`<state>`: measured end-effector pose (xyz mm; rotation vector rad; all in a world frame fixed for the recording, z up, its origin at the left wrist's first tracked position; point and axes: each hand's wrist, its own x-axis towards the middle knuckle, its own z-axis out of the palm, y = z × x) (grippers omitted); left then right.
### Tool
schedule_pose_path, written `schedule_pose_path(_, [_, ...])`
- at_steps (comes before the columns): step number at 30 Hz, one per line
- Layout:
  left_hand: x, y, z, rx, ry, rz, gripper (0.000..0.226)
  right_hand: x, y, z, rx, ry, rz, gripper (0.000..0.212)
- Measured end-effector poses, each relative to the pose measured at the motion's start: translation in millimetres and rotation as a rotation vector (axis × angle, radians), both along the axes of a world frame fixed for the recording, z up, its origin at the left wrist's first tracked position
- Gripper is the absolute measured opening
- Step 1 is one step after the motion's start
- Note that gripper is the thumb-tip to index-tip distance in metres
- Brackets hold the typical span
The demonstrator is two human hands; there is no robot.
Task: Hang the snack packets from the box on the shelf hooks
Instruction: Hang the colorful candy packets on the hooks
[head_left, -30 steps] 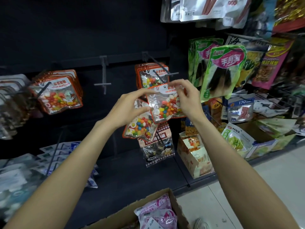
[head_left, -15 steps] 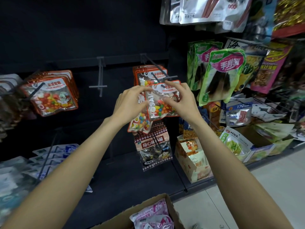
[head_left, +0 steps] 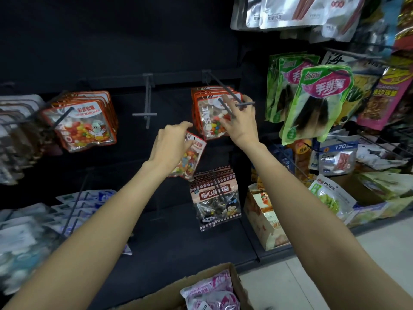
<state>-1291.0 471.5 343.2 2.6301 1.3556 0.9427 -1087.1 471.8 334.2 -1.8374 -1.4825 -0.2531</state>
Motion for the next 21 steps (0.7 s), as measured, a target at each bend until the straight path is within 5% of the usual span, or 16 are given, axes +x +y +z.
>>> schedule_pose_path(7, [-29.9,-43.2,6.6,-0.157,-0.261,-0.096,0.015,-31.1,-95.6,-23.7,0.068,0.492,0.217,0.04])
schedule_pose_path(12, [-11.3,-58.3,15.2,-0.295,-0.443,-0.304,0.016,-56.0,-143.7,-27.2,0.09,0.831,0.465,0.063])
schedule_pose_path(17, [11.1,-66.5,23.7,-0.191,-0.517,-0.39,0.033,-41.2,-145.0,-16.1,0.288,0.765,0.392,0.053])
schedule_pose_path(21, [21.6,-56.5,15.1,-0.101,-0.355,-0.39,0.045,-17.1,-120.2,-8.9,0.296,0.506,0.312,0.028])
